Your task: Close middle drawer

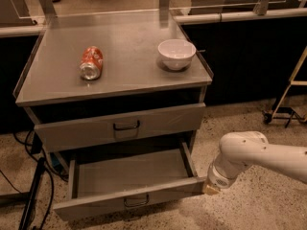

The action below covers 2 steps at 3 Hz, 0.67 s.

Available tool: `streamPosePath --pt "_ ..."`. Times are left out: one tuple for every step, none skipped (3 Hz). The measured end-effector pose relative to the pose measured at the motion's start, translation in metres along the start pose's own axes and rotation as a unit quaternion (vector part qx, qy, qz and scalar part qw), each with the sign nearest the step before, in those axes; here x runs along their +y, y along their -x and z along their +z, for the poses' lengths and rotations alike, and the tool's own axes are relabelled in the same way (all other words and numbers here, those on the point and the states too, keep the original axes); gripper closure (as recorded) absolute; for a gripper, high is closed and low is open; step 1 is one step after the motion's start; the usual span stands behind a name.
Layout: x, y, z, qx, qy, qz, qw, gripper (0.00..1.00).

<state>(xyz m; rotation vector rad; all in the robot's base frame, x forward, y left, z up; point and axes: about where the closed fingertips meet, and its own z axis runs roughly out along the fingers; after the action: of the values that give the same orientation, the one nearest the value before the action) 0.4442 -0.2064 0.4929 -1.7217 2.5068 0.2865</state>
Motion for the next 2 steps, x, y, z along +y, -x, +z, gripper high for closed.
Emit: streamPosePath --pt "-0.0223 0.0197 0.0334 0.002 0.009 -0.02 0.9998 1.0" --pt "-0.0175 0.0176 0.043 0.012 0.01 -0.017 0.9997 1.0"
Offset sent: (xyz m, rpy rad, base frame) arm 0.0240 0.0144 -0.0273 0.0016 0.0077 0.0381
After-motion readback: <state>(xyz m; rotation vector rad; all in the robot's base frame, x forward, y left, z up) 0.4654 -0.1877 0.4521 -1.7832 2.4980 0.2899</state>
